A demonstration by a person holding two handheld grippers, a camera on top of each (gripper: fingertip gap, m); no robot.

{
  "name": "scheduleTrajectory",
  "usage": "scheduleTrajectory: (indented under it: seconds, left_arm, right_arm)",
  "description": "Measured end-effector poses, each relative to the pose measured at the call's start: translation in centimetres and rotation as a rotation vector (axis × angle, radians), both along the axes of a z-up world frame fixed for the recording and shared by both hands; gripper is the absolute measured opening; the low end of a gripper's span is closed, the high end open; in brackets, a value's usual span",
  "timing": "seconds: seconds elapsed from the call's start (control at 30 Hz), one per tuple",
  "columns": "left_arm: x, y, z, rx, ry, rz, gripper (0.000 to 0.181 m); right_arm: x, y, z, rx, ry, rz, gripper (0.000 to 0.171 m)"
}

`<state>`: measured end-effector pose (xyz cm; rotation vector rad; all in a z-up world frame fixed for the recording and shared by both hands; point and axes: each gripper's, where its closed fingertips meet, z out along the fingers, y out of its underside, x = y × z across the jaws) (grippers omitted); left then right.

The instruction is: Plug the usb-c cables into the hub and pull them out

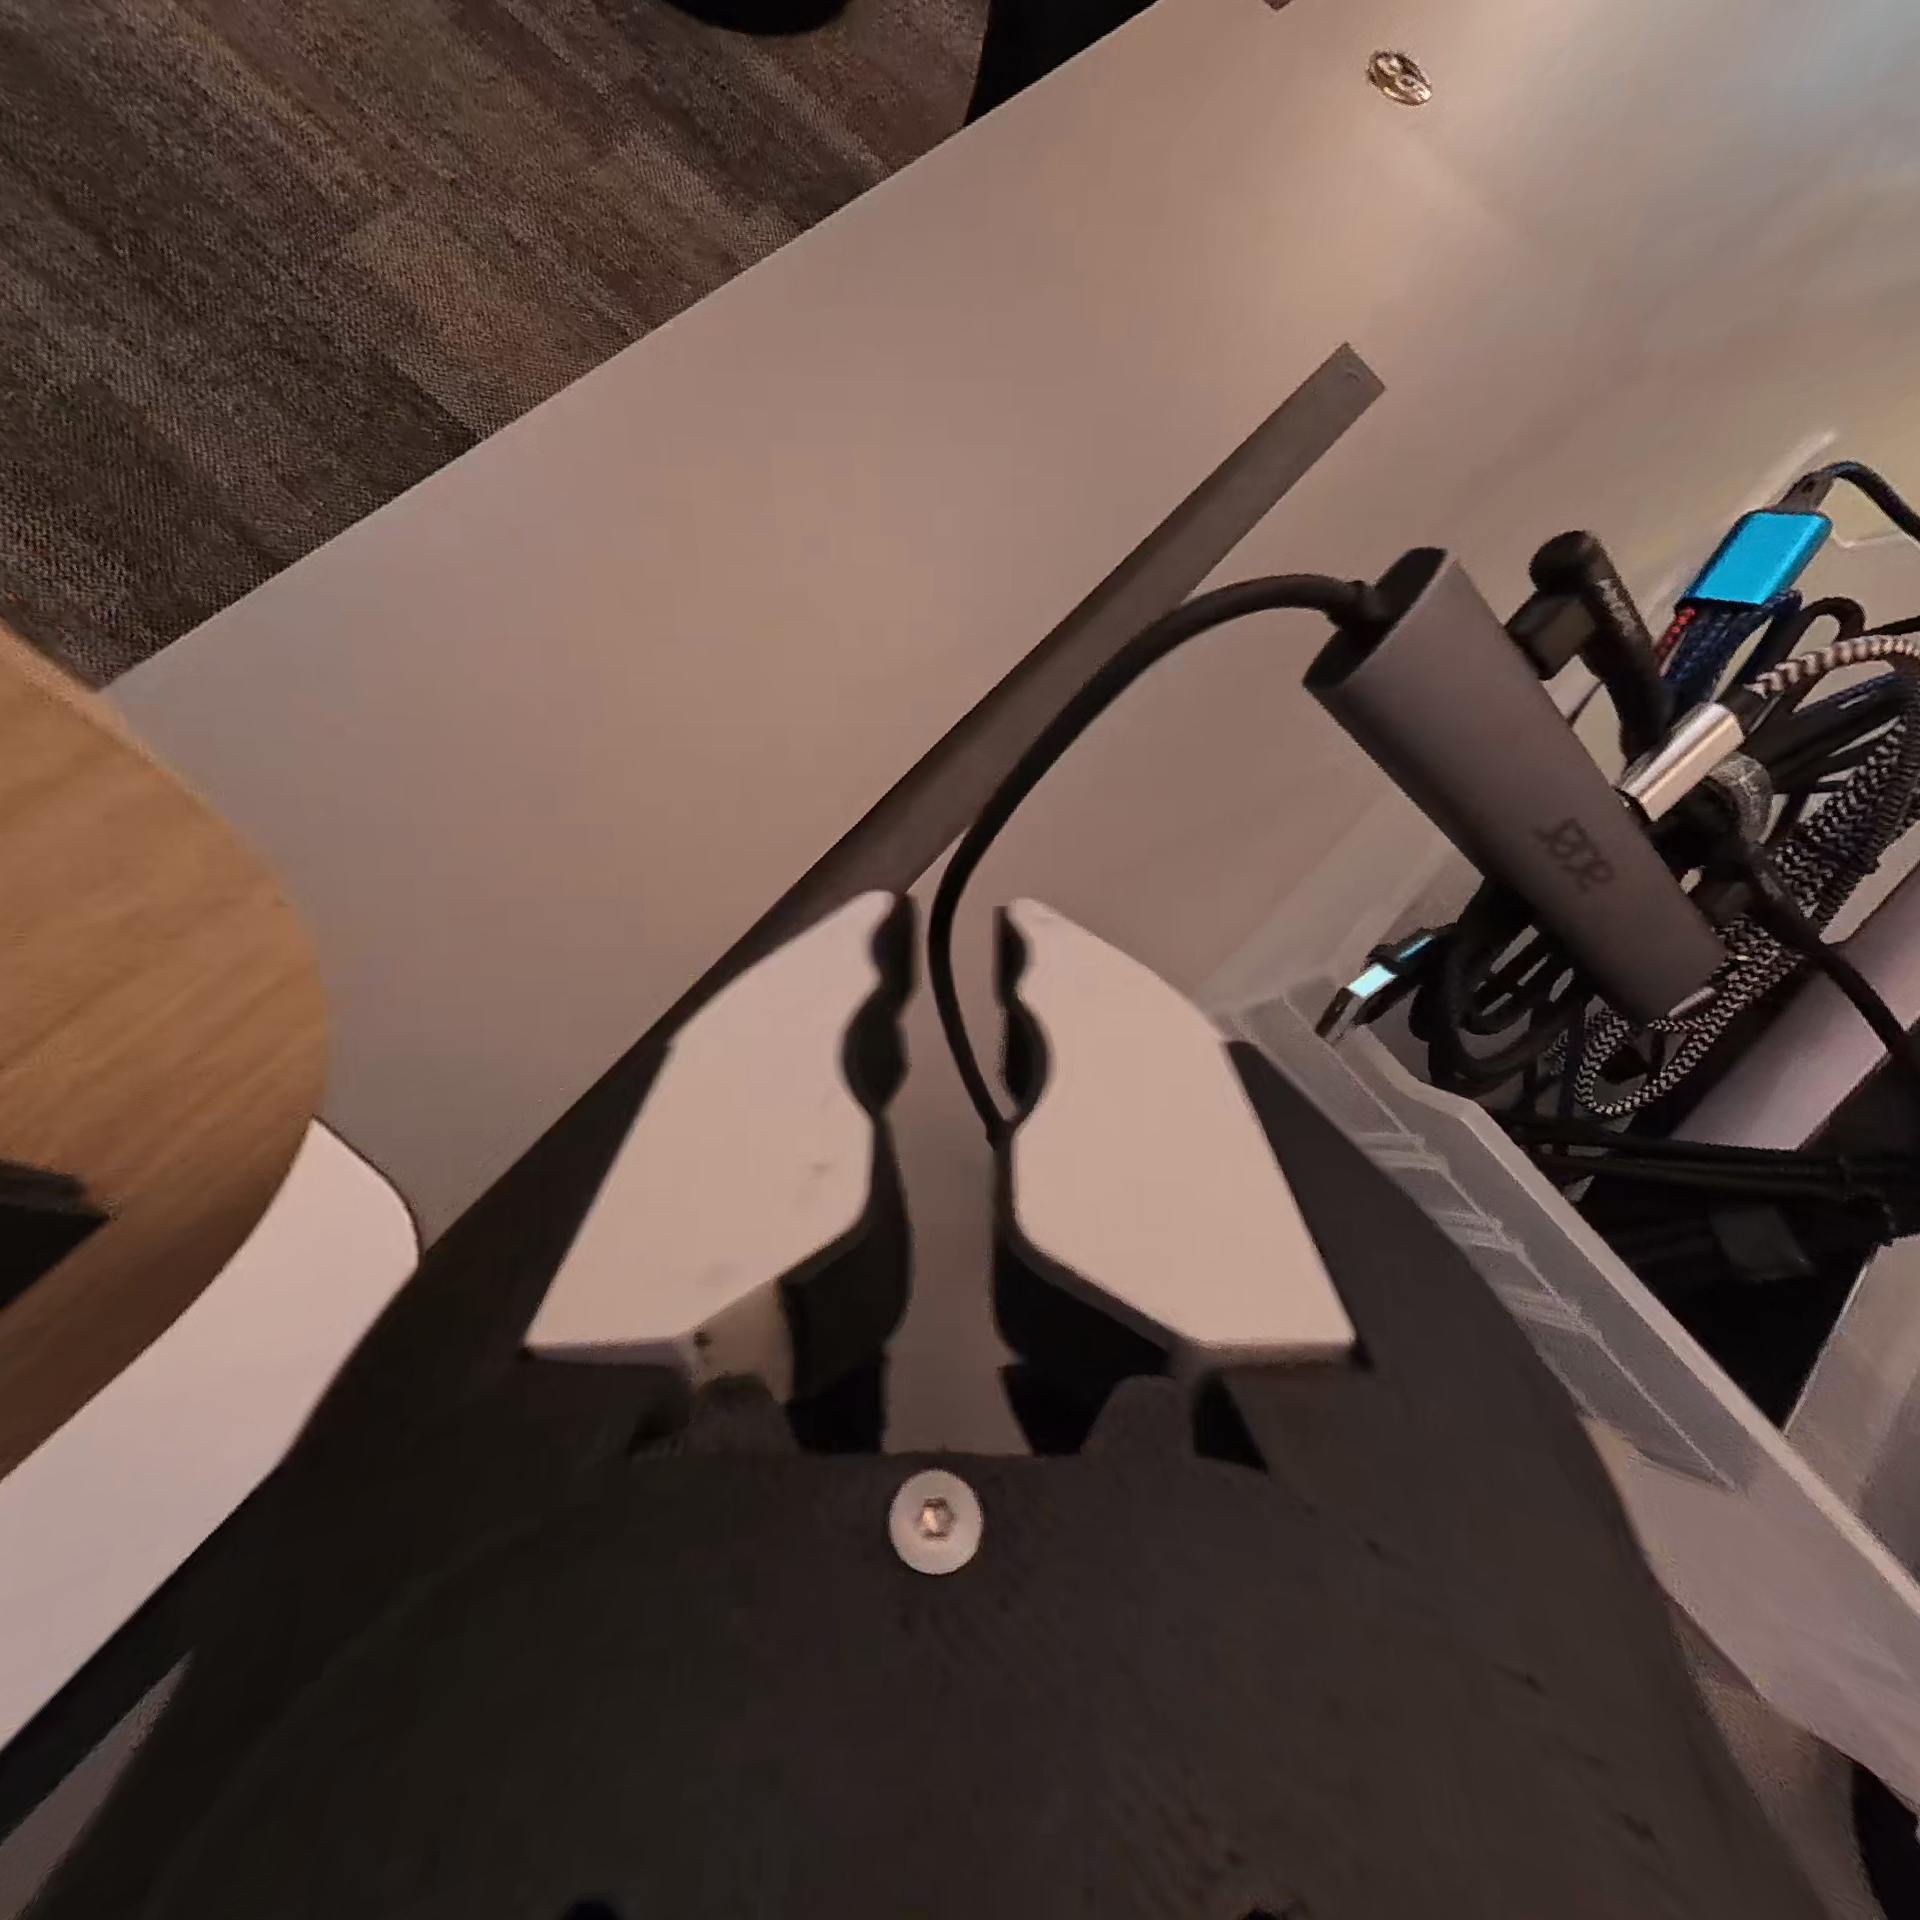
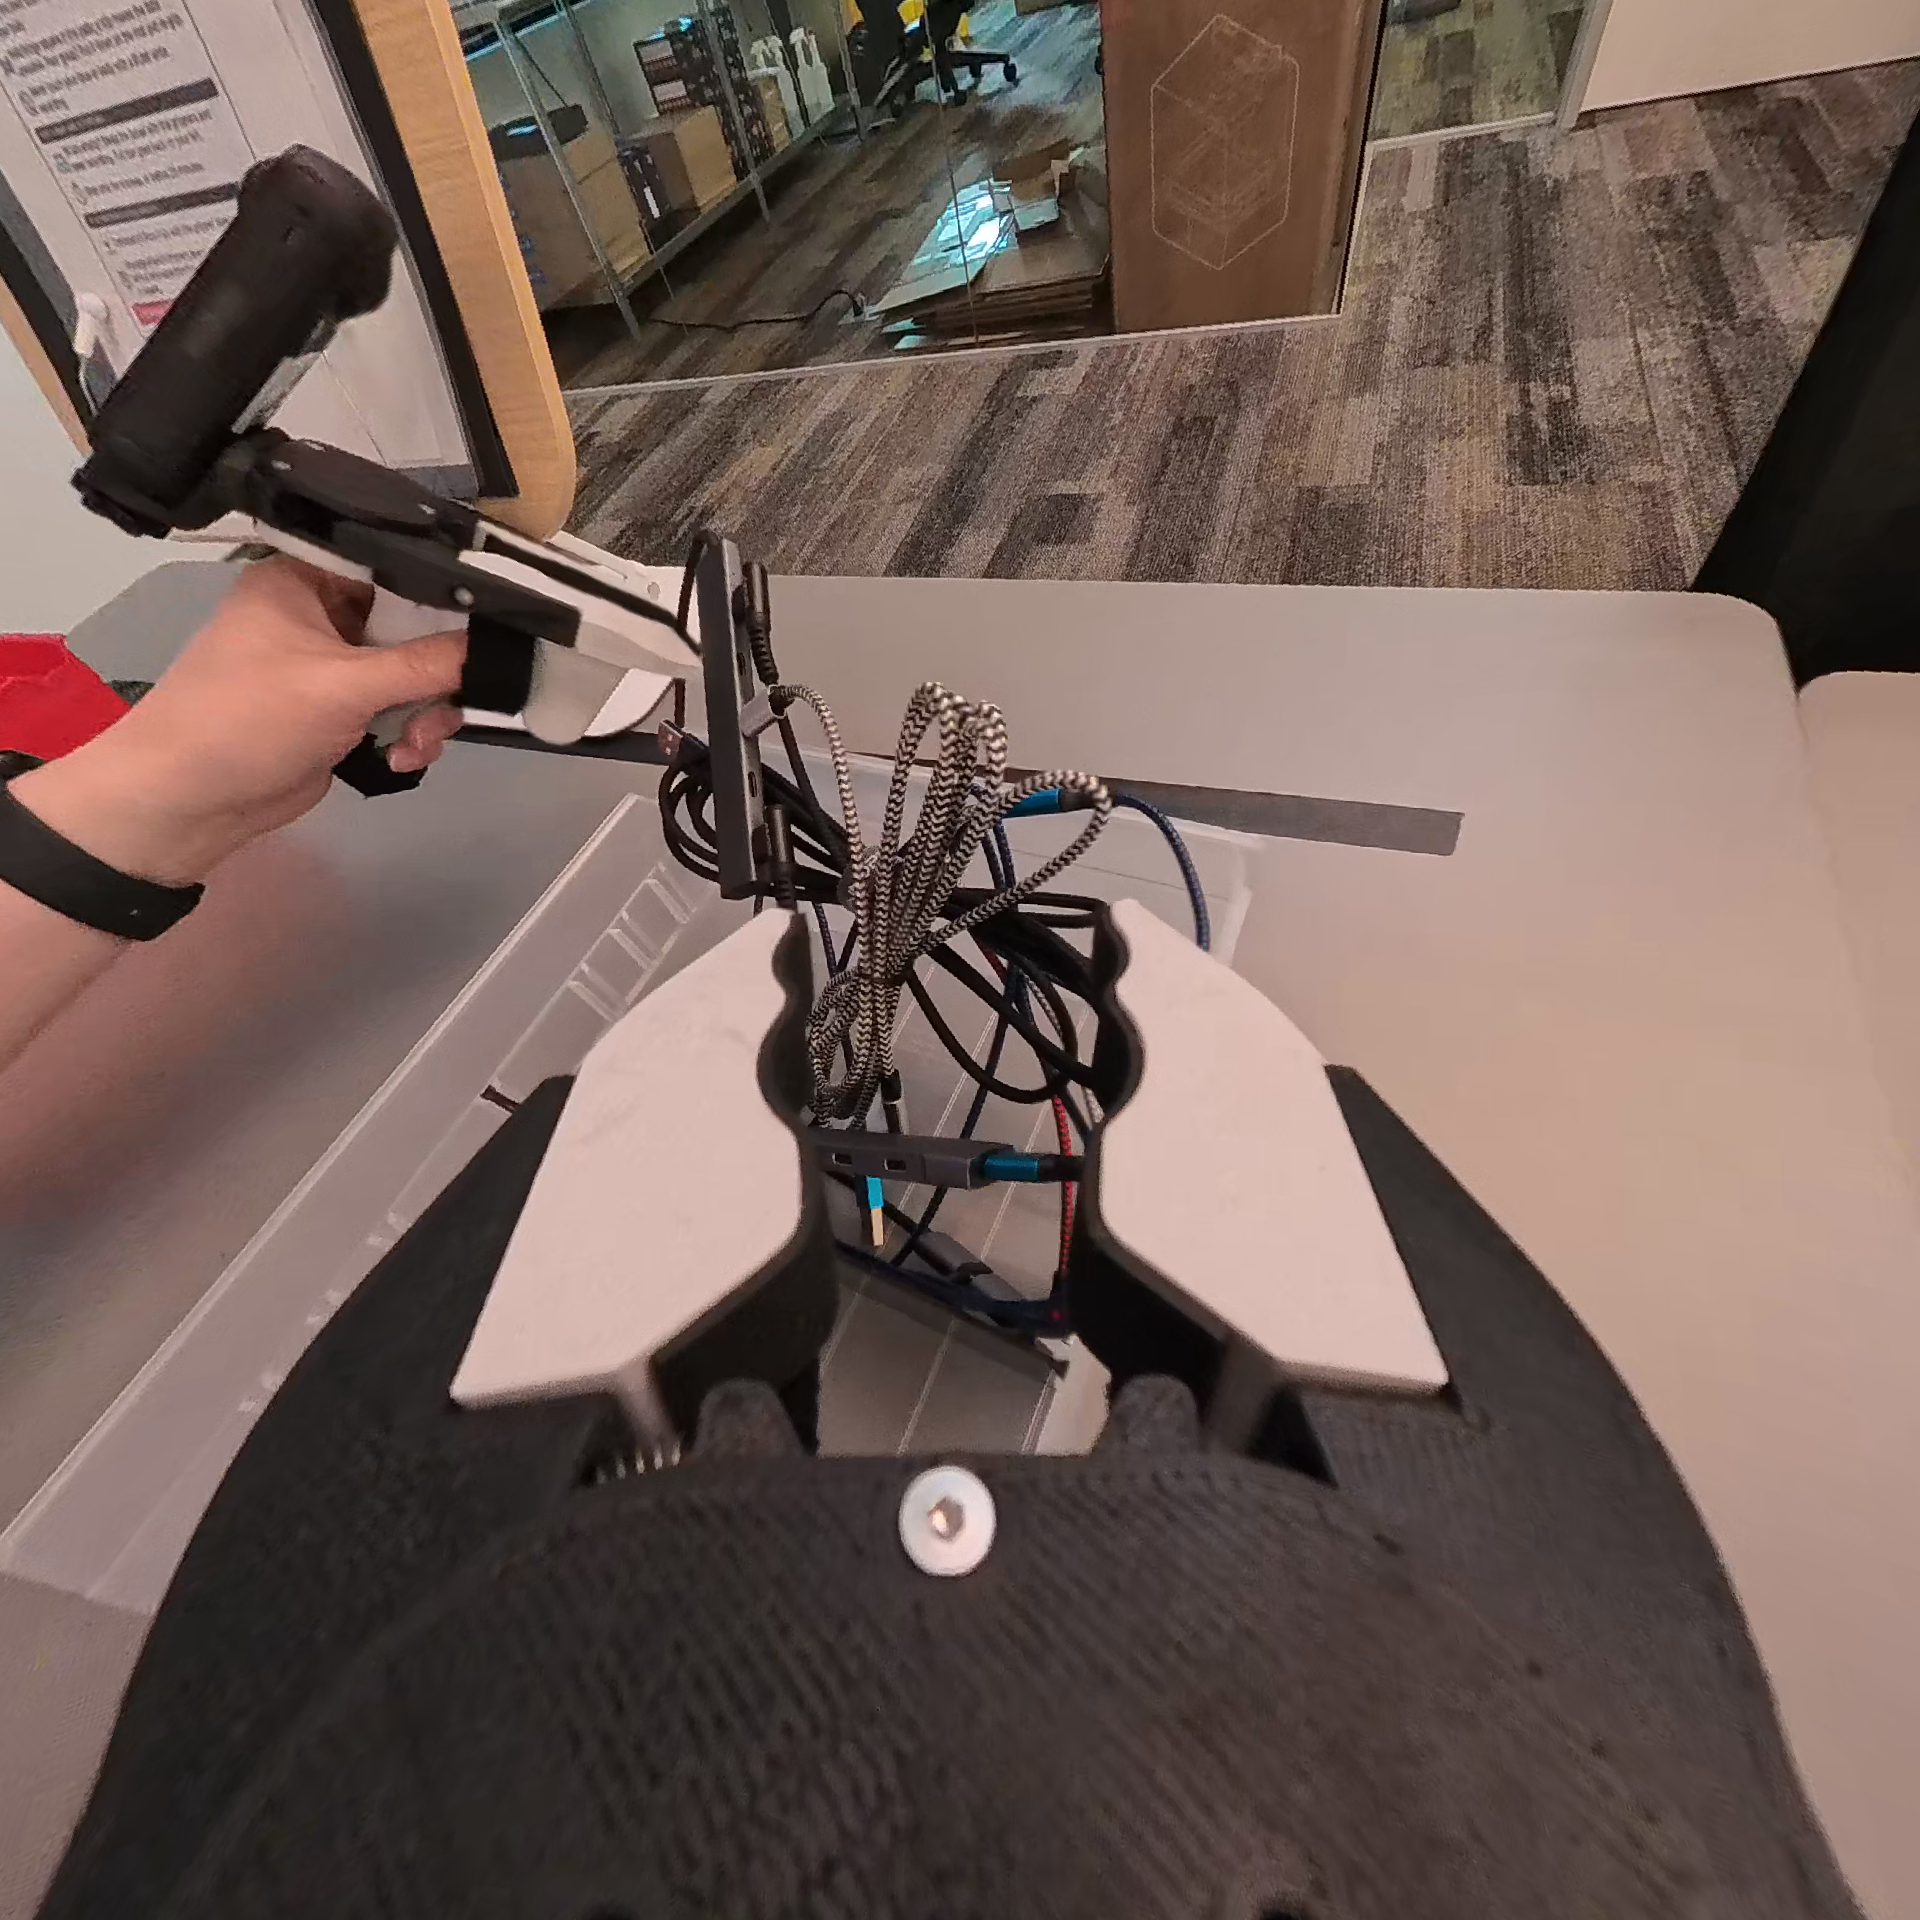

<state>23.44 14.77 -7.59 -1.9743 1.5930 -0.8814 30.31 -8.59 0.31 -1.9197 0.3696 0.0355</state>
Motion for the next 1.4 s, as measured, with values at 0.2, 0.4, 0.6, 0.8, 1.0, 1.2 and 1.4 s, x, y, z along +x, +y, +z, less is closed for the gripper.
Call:
scheduleTrajectory:
  seconds: [0.2, 0.4, 0.6, 0.8, 1.0, 1.2, 1.4]
  left_arm:
    - [-0.6, -0.6, 2.5, 0.121, -0.052, -0.045, 0.003]
    - [-1.8, -8.3, 13.5, 0.088, -0.33, -0.252, 0.003]
    - [-1.4, -16.0, 13.5, 0.128, -0.293, -0.377, 0.003]
    - [-0.7, -16.4, 8.1, 0.205, -0.226, -0.331, 0.004]
    - [-3.3, -15.4, 6.4, 0.169, -0.225, -0.301, 0.003]
    - [-6.6, -14.5, 3.4, 0.132, -0.19, -0.262, 0.004]
    - [-8.5, -14.9, 3.0, 0.014, -0.216, -0.265, 0.008]
  right_arm:
    - [-0.4, 0.2, 0.0, -0.012, -0.02, 0.021, 0.052]
    - [-0.3, 0.6, 1.0, 0.043, -0.025, 0.013, 0.051]
    - [-1.1, 1.6, 1.2, 0.059, -0.043, 0.035, 0.05]
    - [-1.2, 1.9, 1.5, 0.1, -0.037, 0.044, 0.049]
    - [-1.4, 2.0, 1.6, 0.1, -0.037, 0.059, 0.049]
    - [-1.9, 1.8, 1.8, 0.05, -0.078, 0.068, 0.049]
    - [-1.4, 0.7, 1.1, -0.05, -0.126, 0.031, 0.056]
